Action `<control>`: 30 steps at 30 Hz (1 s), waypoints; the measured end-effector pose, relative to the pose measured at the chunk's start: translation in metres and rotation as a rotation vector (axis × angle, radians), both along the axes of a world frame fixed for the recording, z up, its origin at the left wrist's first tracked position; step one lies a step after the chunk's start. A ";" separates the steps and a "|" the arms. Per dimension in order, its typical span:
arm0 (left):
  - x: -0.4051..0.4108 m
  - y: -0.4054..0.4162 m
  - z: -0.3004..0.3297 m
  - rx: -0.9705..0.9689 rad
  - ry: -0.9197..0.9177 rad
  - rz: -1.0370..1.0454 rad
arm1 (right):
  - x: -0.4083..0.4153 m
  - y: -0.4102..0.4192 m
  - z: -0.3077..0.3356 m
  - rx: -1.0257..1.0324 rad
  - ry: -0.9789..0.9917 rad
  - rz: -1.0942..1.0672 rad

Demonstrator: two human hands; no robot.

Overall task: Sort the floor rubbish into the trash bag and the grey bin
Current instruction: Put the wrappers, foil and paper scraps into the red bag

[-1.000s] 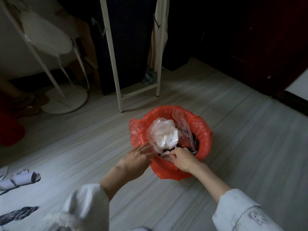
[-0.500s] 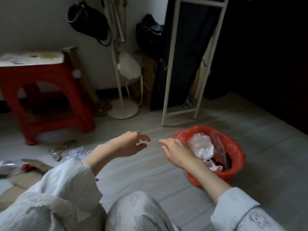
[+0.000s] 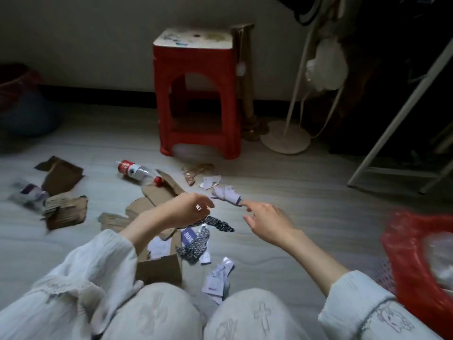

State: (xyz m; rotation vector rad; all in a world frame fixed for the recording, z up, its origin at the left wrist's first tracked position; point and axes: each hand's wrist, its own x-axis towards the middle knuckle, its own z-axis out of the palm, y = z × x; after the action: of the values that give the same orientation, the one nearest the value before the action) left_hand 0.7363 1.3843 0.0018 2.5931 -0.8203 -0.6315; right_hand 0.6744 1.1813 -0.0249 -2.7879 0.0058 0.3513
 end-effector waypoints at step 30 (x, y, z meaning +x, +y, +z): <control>-0.013 0.000 -0.277 0.322 0.065 0.145 | 0.013 0.017 -0.247 0.440 0.203 -0.456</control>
State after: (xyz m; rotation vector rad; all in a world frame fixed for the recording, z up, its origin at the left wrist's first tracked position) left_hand 0.7235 1.3846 -0.2752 2.8667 -0.5403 -0.8600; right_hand 0.6874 1.1986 -0.2722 -2.2224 0.5347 0.4506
